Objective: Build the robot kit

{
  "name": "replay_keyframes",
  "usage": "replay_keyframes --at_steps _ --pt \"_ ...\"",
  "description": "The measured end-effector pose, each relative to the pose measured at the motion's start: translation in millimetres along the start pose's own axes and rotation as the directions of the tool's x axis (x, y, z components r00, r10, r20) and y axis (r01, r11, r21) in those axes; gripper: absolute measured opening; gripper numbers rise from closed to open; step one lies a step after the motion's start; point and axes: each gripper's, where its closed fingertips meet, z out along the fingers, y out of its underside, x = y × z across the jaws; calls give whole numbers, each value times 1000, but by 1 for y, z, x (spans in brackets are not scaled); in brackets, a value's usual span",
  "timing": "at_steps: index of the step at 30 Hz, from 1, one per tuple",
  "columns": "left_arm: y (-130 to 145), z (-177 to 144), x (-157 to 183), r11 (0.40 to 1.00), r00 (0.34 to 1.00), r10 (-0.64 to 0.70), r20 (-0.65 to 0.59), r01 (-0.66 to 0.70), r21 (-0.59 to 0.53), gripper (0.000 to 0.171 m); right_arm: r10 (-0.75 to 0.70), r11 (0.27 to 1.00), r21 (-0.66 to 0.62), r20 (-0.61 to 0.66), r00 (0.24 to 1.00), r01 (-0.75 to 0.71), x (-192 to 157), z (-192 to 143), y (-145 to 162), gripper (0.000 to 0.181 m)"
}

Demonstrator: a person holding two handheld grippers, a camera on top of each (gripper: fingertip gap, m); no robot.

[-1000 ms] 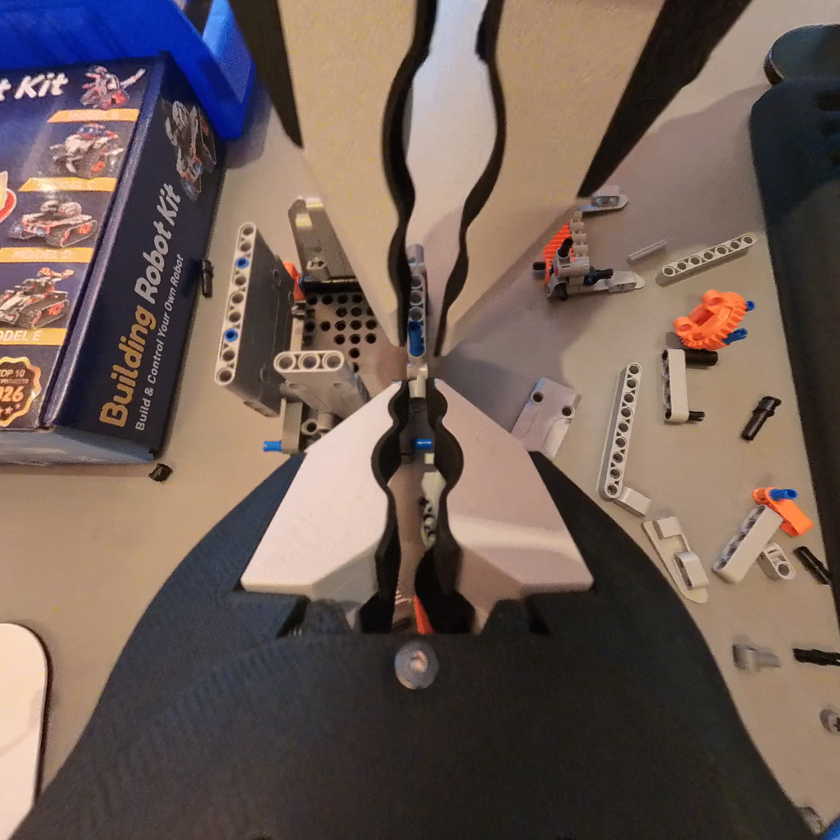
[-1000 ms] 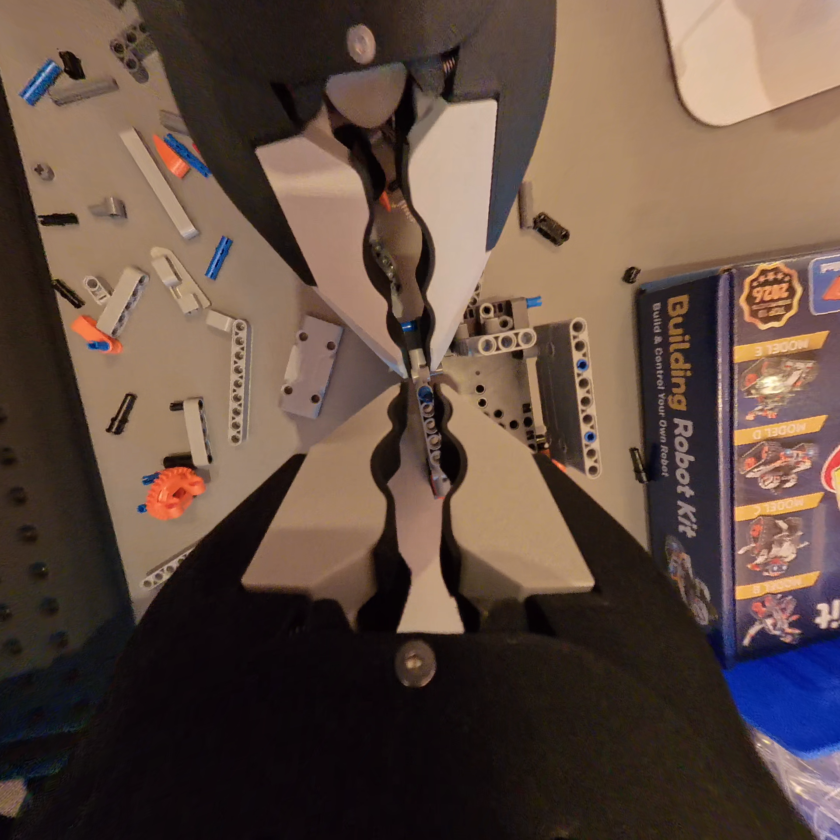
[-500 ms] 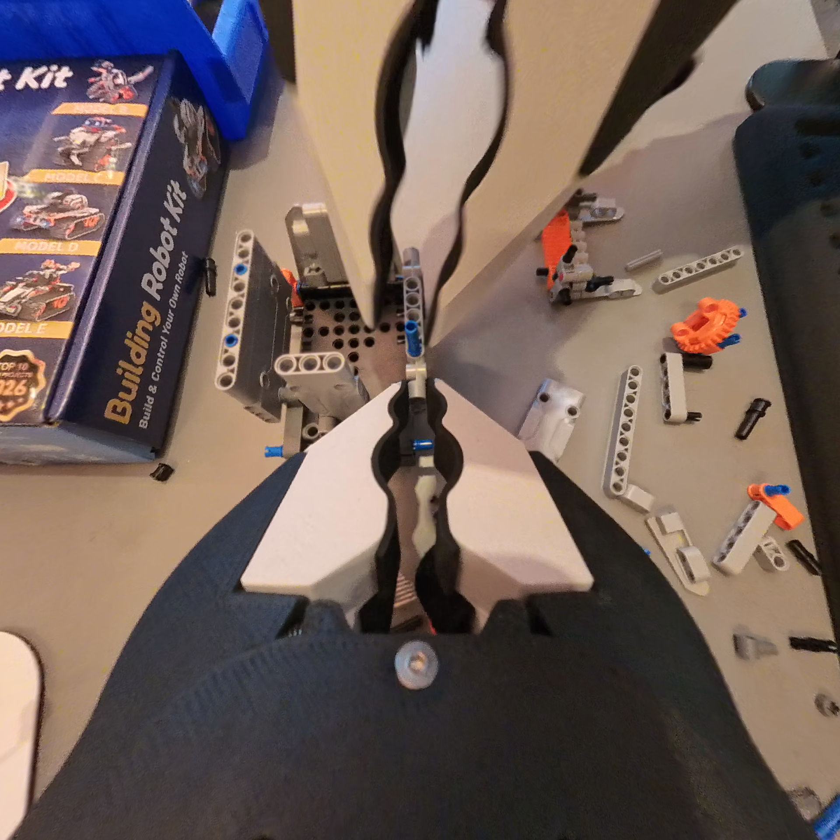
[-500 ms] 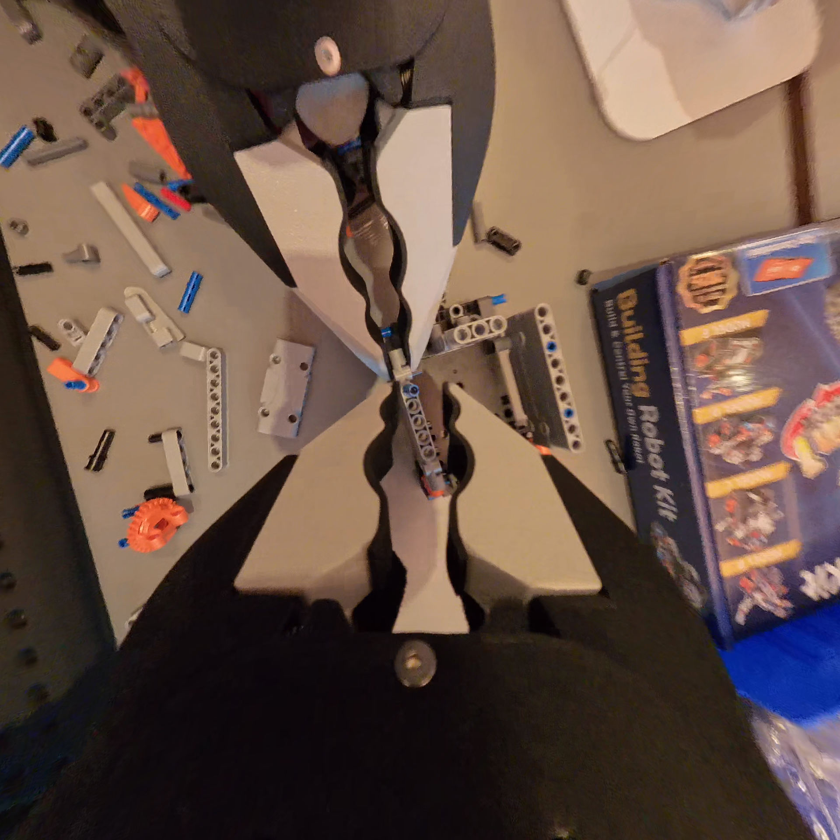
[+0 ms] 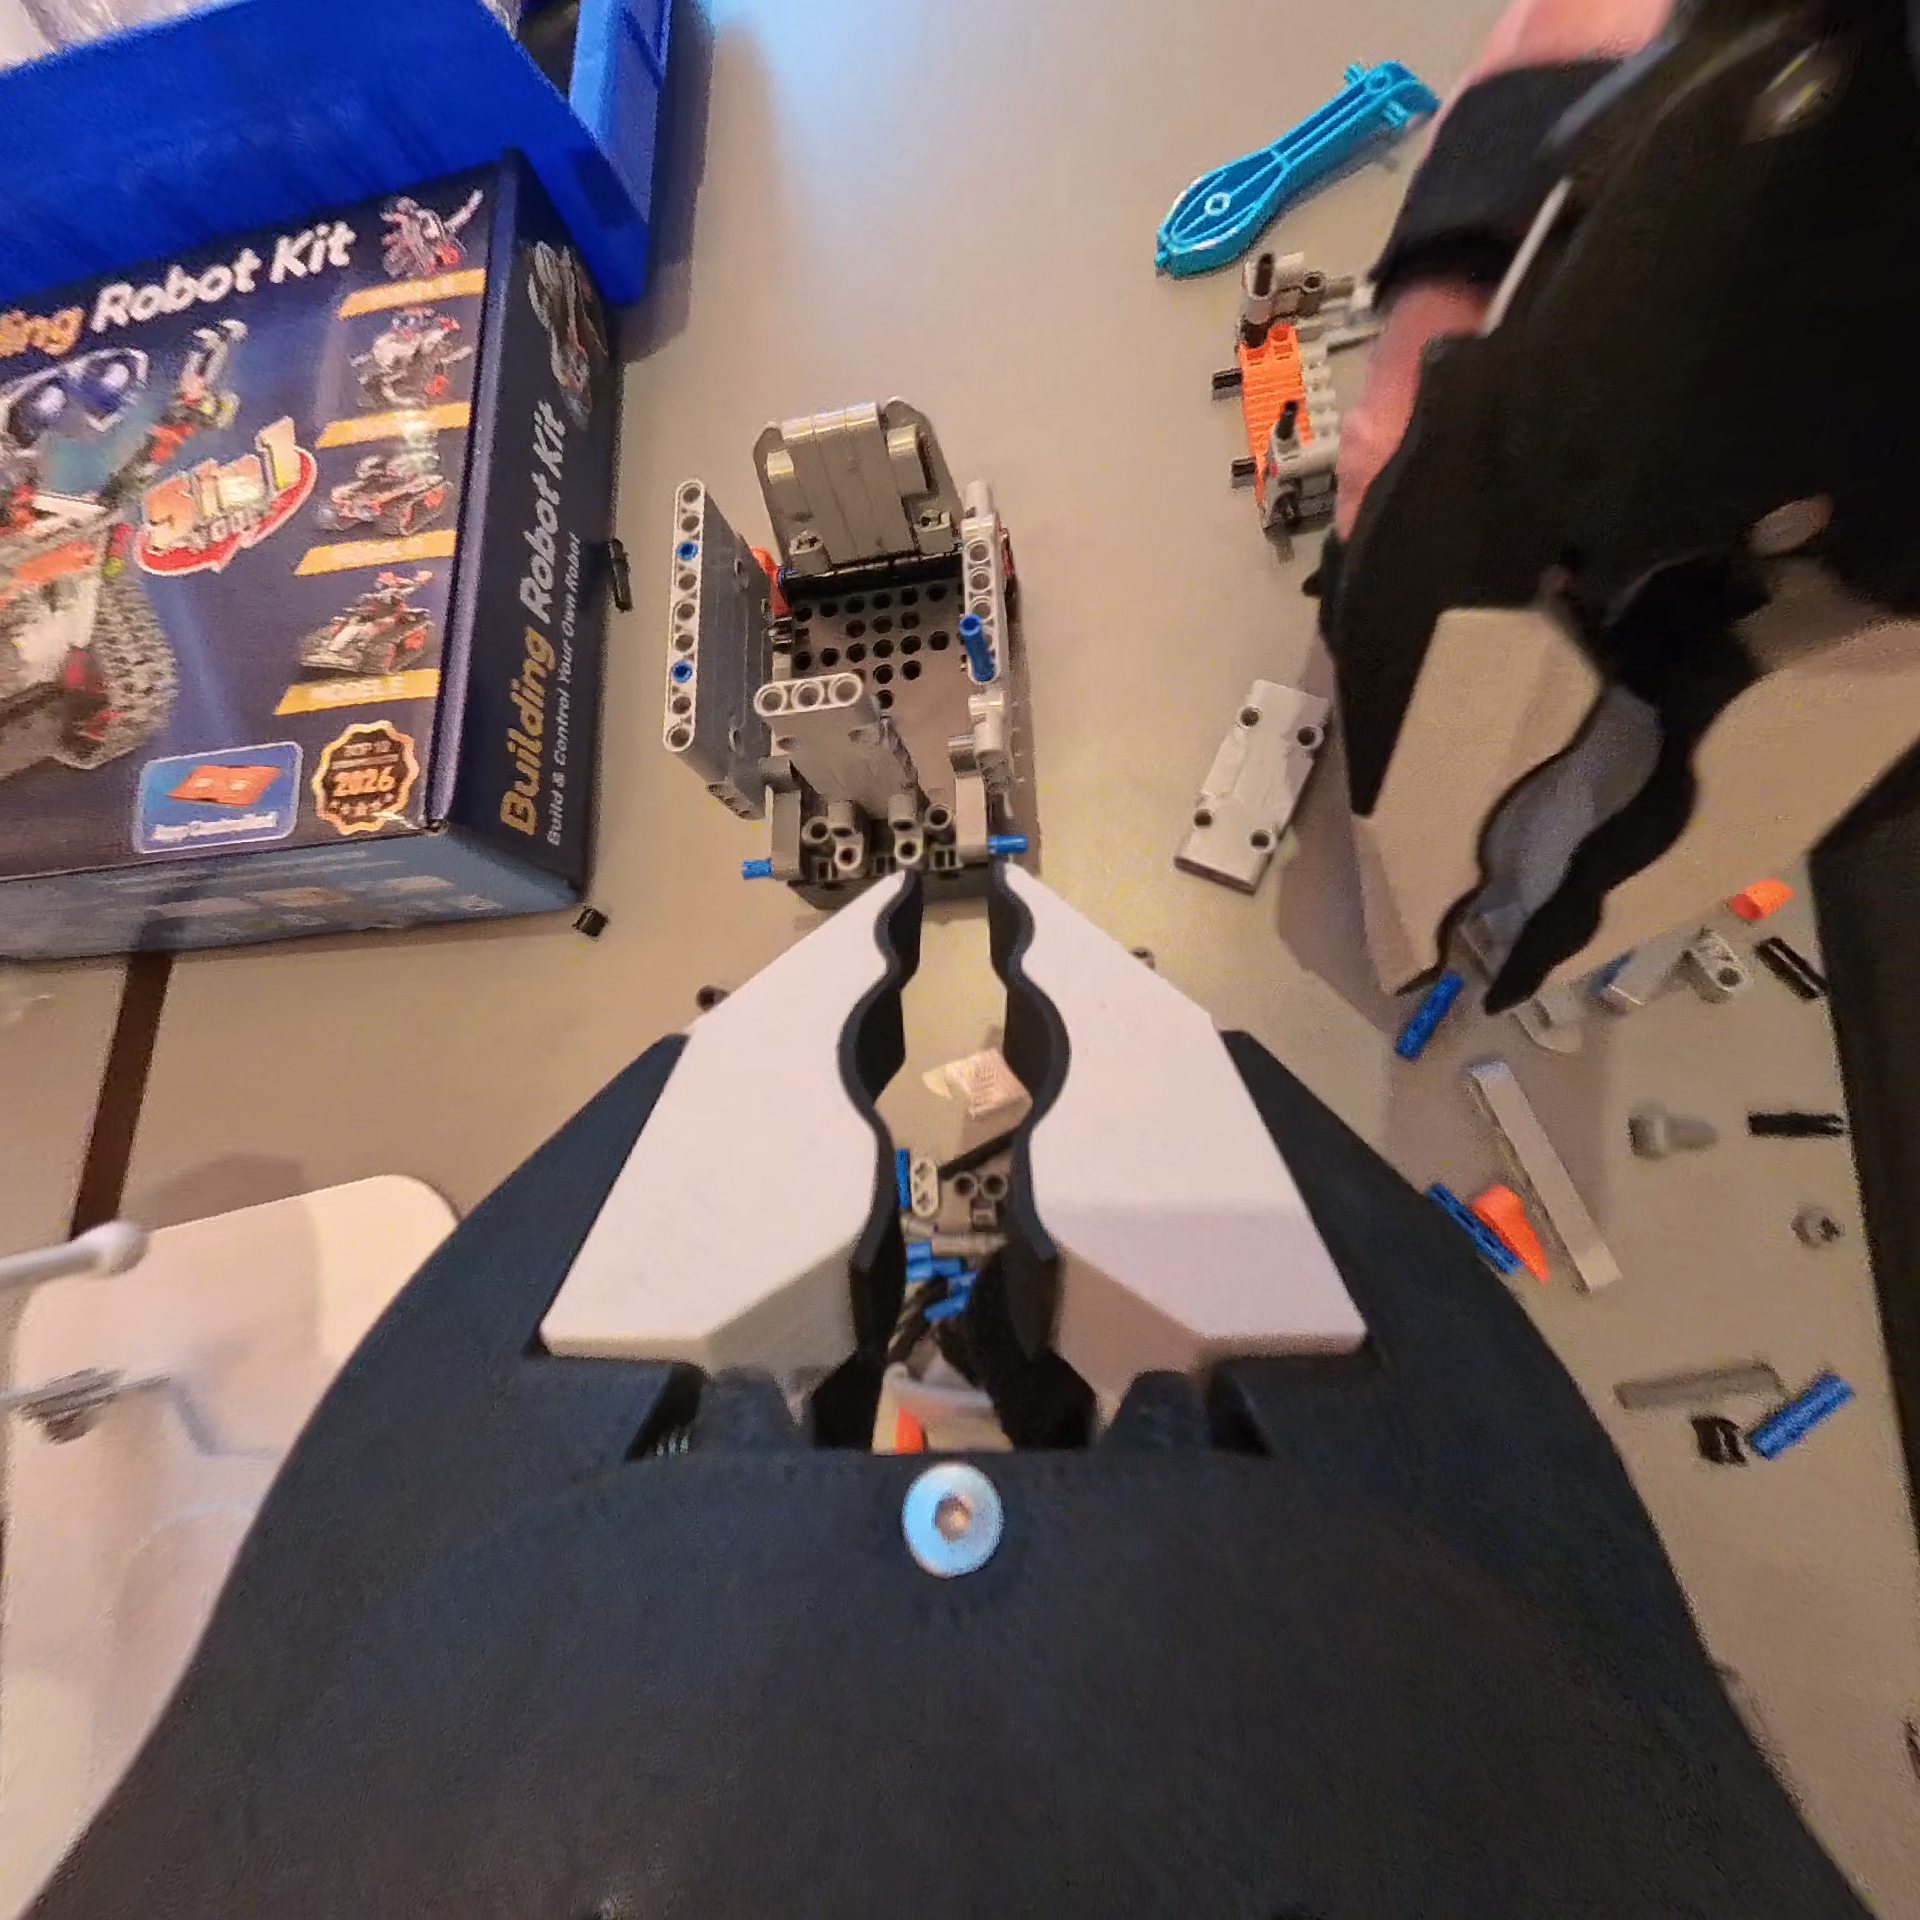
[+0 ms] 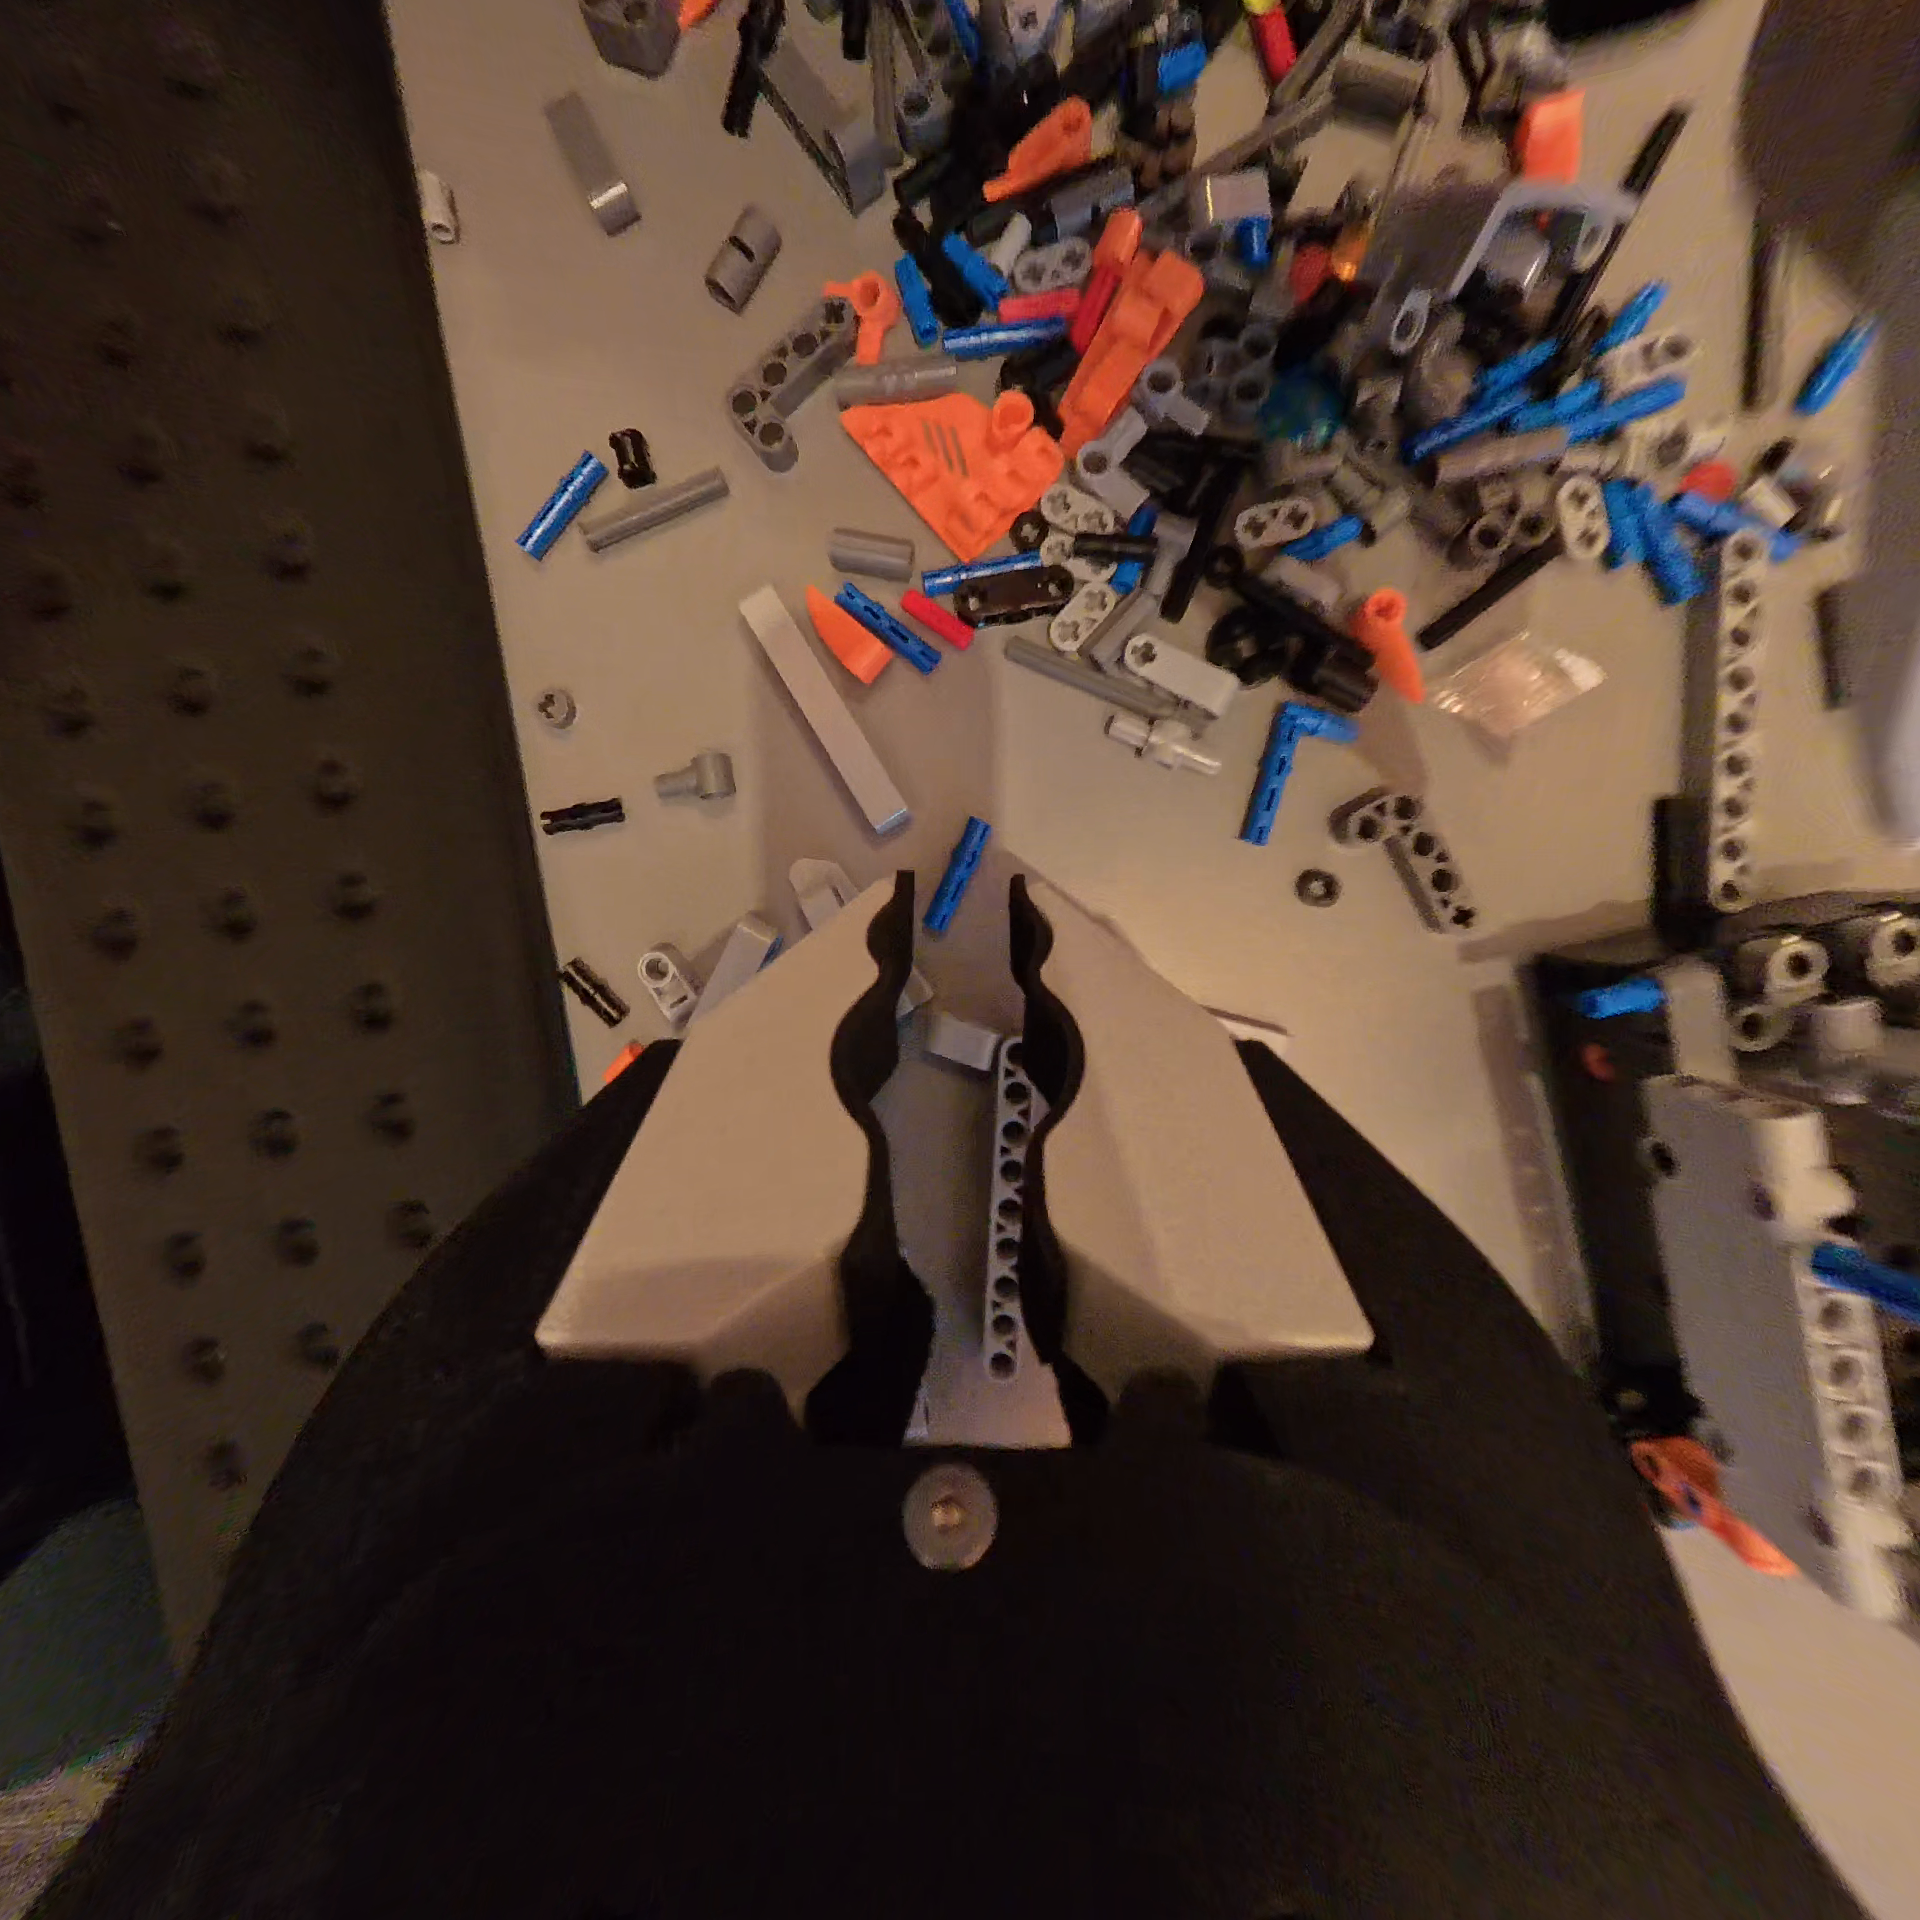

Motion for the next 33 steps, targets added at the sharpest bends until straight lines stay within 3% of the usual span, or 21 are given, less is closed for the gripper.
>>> replay_keyframes --at_steps 1,5,10,12,15,18,28,33 --pt "-2 -6 2 1000 1000 6 4 -6 -5 10 16 1000 -3 -1 1000 -16 -1 4 3 18" --pt "-1 -17 16 1000 1000 18 -12 -18 -21 11 51 998 23 -14 999 -50 0 10 5 3" --pt "20 -17 45 998 998 23 -53 -25 -49 13 103 990 95 41 994 -107 -1 2 3 2" --pt "21 -19 63 999 995 36 -90 -37 -13 14 133 975 165 91 987 -147 -1 -13 -3 2" --pt "19 -18 93 986 980 166 -111 -163 33 15 148 960 214 164 975 -181 -5 -33 -7 2" --pt "16 -13 107 939 938 344 -37 -344 16 12 146 951 241 199 969 -192 -7 -48 -9 2" --pt "-2 -7 113 918 920 391 29 -392 66 3 149 944 253 252 956 -214 -10 -62 -10 2" --pt "-12 -10 104 942 948 308 76 -315 115 1 199 882 372 259 945 -288 -1 -75 -17 6"
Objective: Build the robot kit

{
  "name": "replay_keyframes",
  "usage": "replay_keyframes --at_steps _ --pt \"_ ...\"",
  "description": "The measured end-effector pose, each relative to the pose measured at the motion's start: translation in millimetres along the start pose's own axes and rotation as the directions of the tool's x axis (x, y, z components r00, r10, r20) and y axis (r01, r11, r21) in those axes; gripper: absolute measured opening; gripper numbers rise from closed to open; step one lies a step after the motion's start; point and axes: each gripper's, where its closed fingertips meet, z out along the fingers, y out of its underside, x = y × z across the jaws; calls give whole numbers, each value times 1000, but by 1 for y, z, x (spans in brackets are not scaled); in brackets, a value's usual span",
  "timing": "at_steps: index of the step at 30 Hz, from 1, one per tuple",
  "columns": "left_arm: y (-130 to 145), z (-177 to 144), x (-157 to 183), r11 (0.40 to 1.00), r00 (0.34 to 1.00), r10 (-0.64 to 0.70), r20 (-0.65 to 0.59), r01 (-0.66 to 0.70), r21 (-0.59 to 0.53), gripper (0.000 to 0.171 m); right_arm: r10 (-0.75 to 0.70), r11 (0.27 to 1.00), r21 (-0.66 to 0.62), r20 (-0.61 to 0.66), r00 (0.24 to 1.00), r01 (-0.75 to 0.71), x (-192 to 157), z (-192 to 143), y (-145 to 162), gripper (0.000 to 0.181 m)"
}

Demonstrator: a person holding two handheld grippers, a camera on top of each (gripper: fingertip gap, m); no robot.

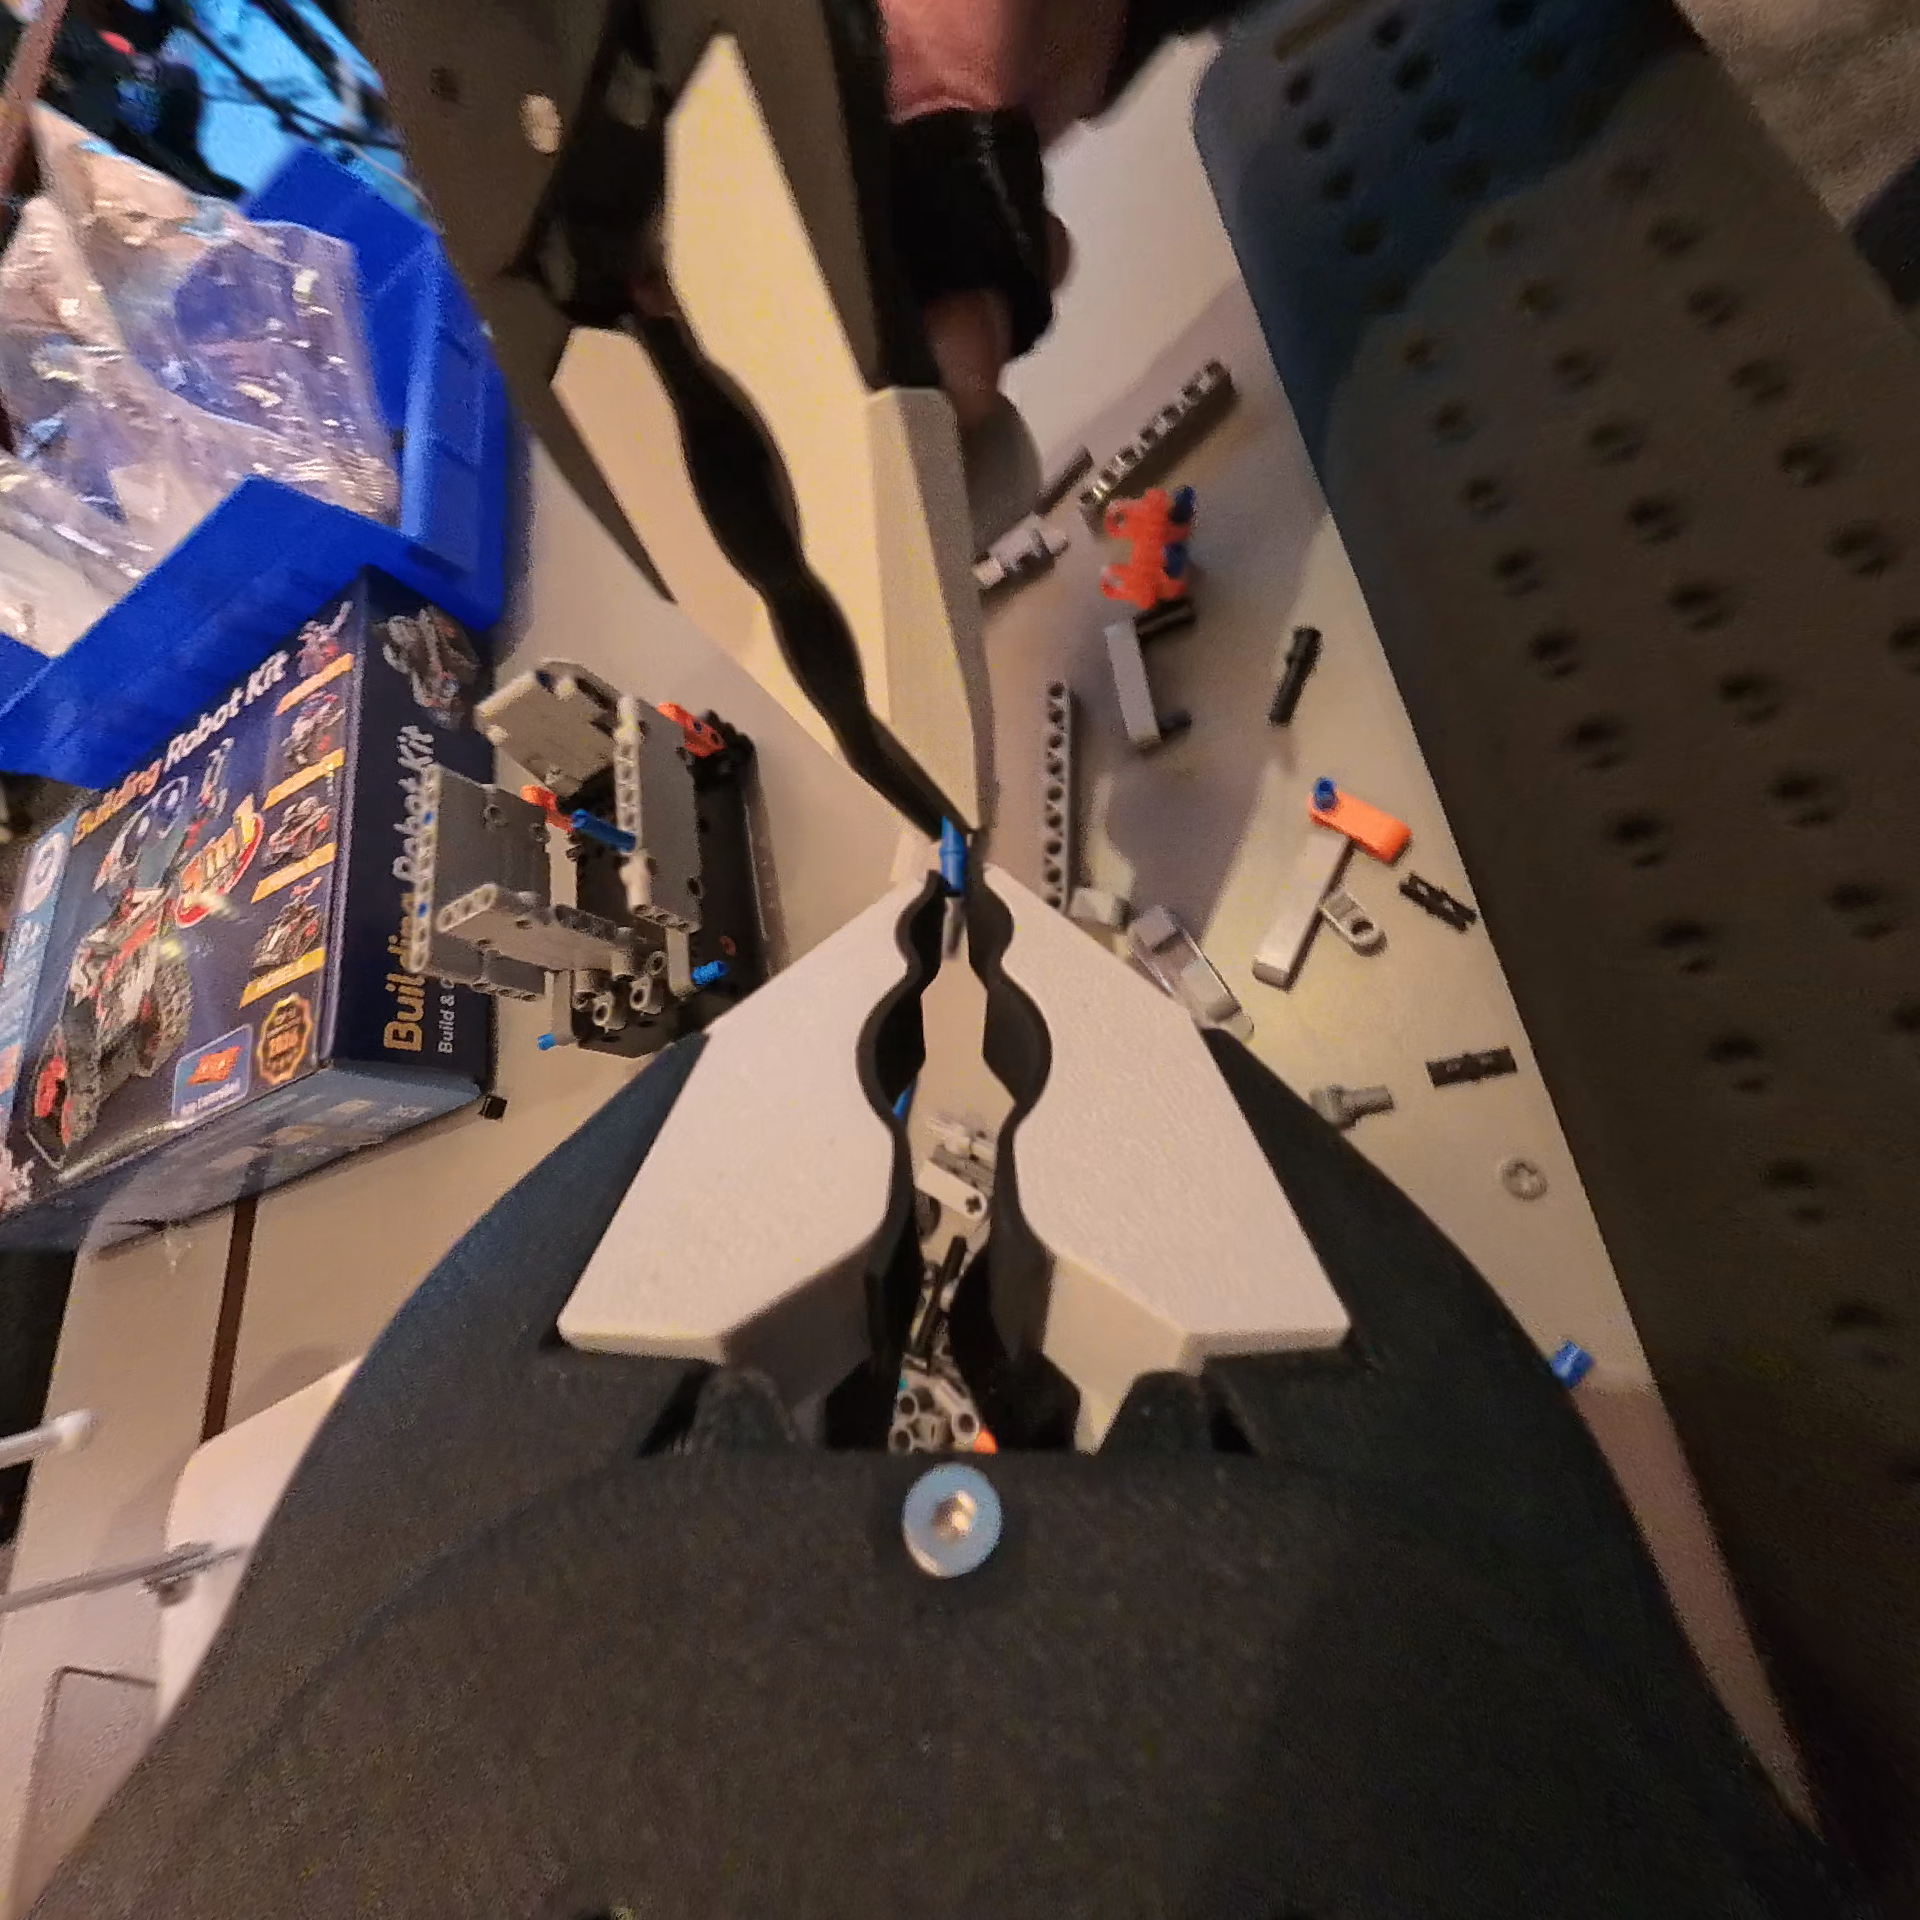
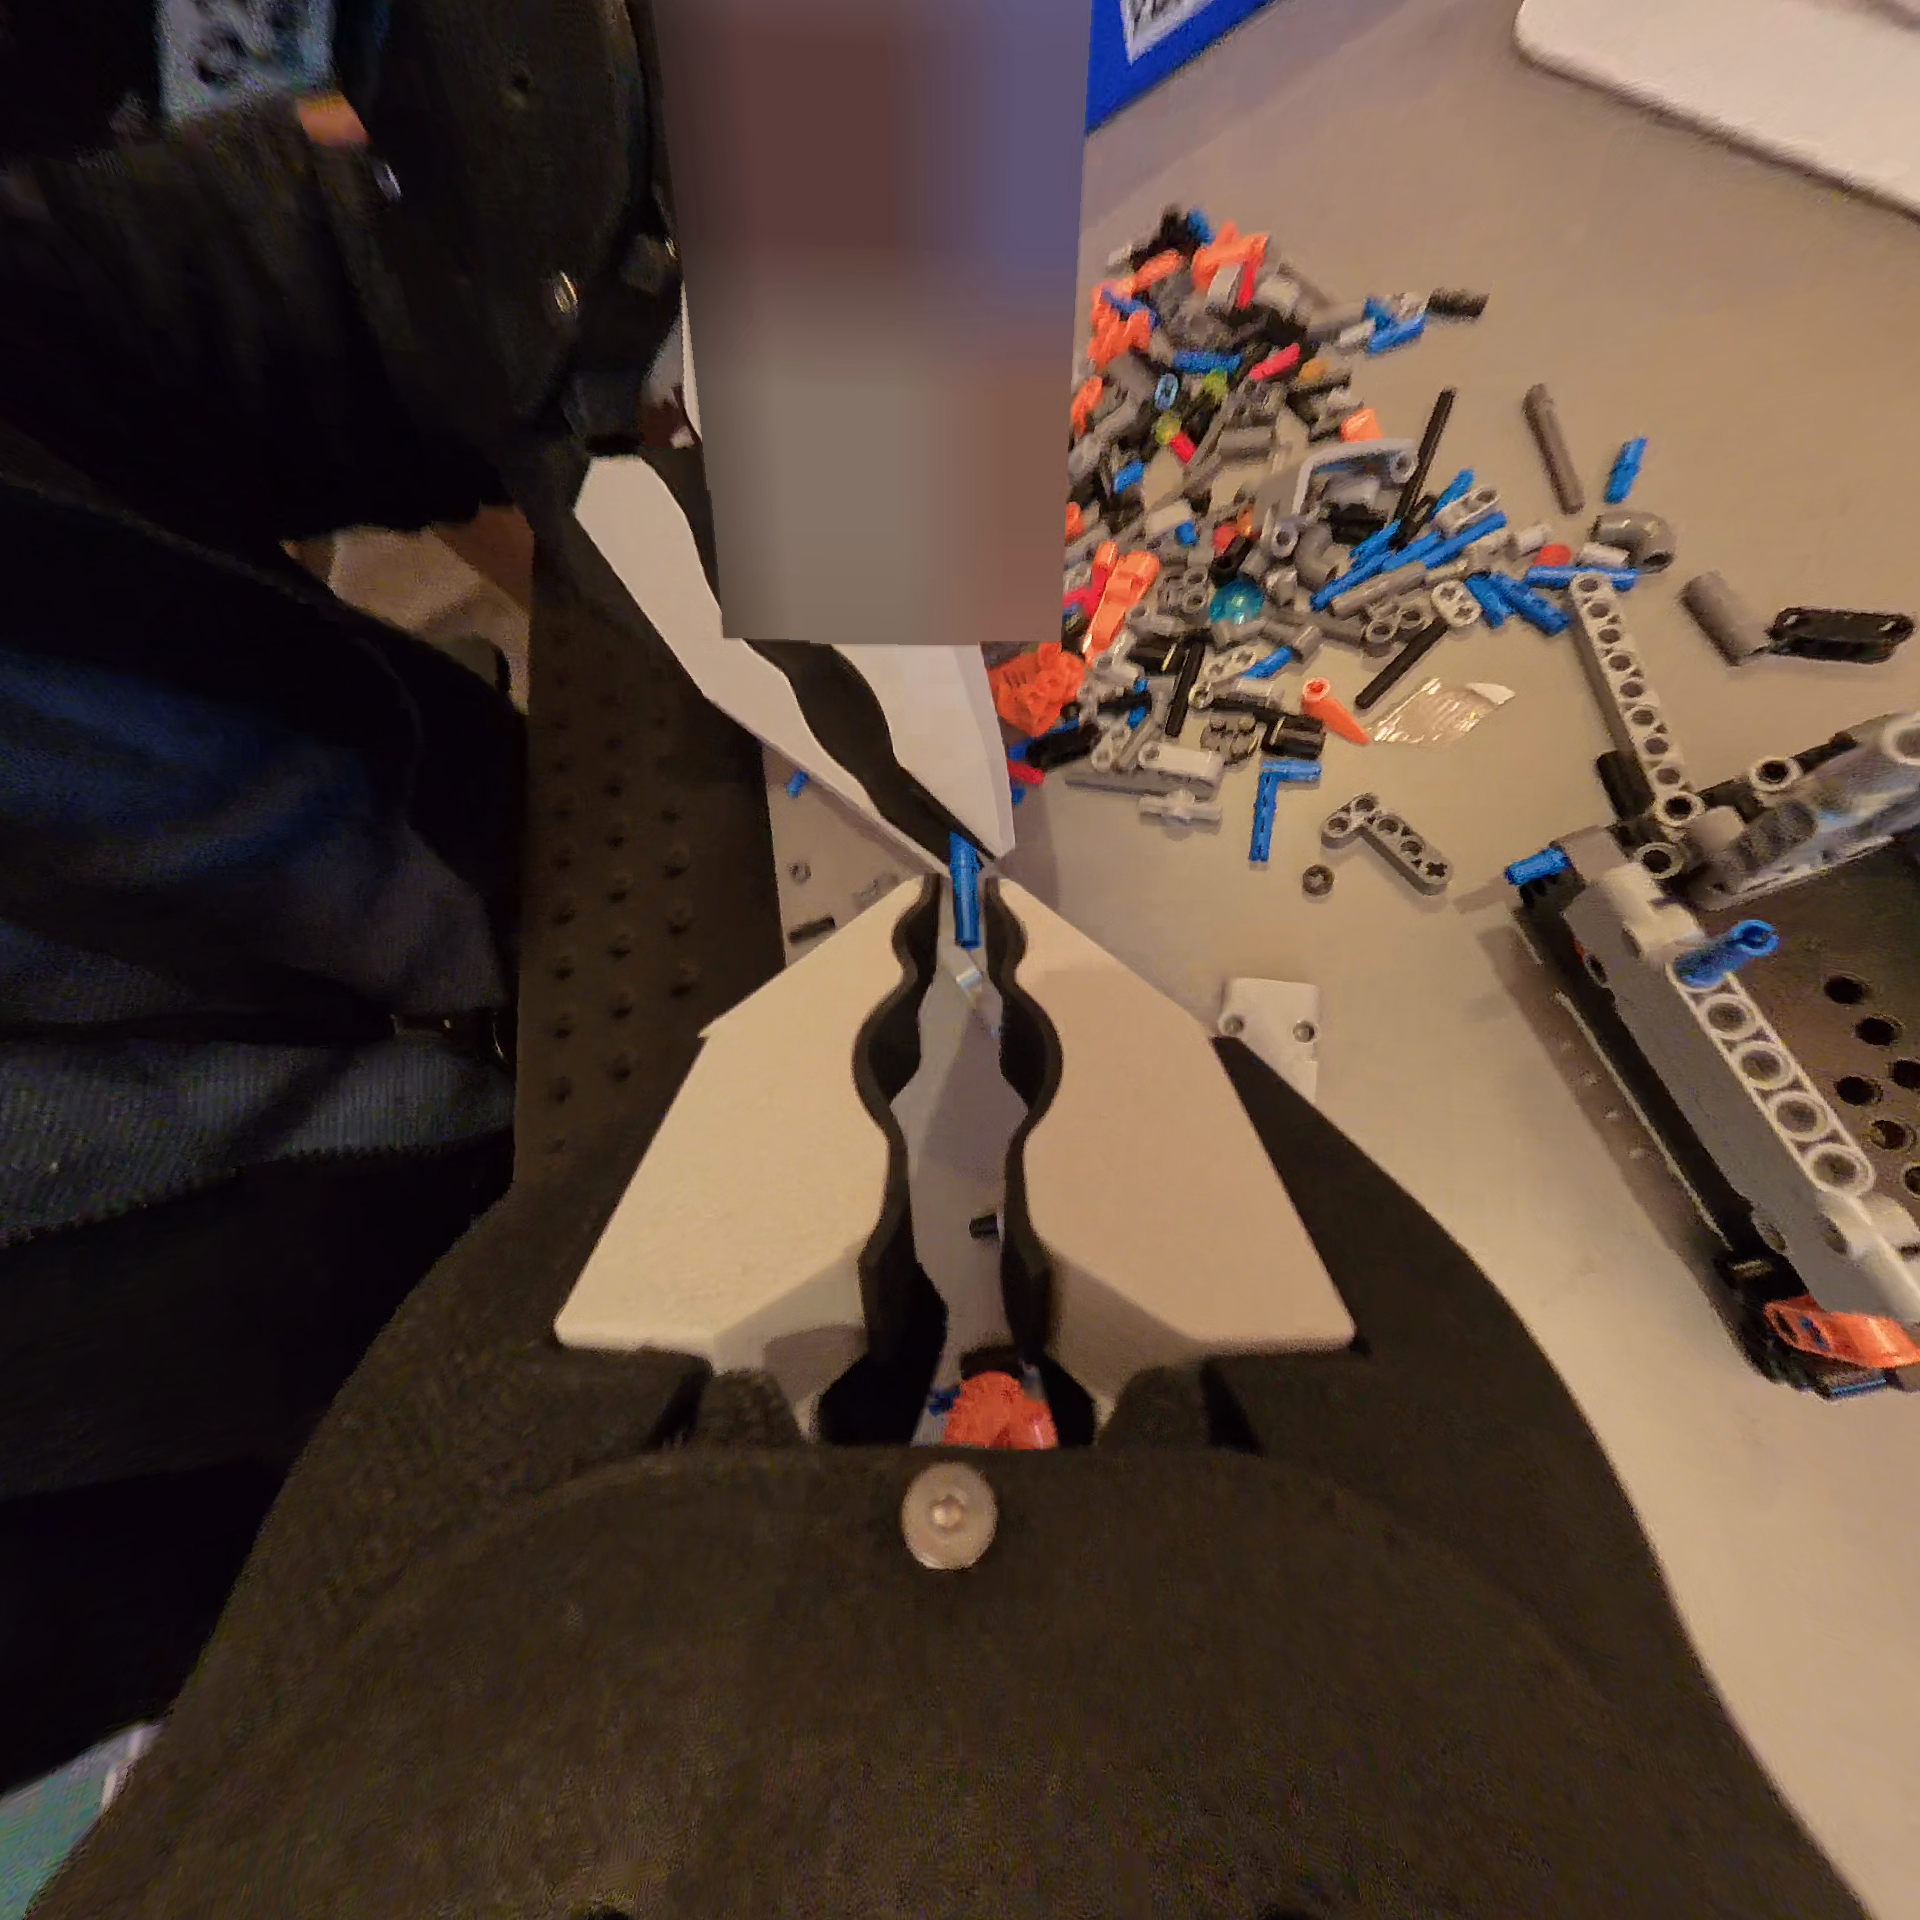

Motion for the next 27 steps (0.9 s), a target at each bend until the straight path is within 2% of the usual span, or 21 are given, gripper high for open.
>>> replay_keyframes --at_steps 3,6,9,13,17,20,25,27 --pt "-9 -3 -11 995 996 -79 37 76 69 1 47 993 111 19 999 -49 1 -8 -8 13" --pt "-14 -2 -15 993 995 -81 64 75 90 1 50 978 203 36 998 -56 0 -15 -14 6" --pt "-19 -2 -19 990 991 -97 90 87 107 2 42 967 250 9 999 -43 2 -20 -17 3" --pt "-28 -2 -29 972 976 -181 121 159 172 2 60 946 320 -2 998 -56 5 -32 -24 3" --pt "-39 -6 -42 940 956 -268 123 232 251 1 58 934 353 -11 998 -50 6 -42 -27 8" --pt "-43 -5 -44 940 957 -262 127 222 260 2 45 927 373 -16 999 -36 5 -46 -28 0" --pt "-46 -4 -45 943 958 -250 144 207 260 2 65 902 427 11 998 -64 4 -52 -32 9" --pt "-48 -4 -46 946 958 -242 155 198 256 2 59 901 430 3 998 -55 4 -53 -32 5"
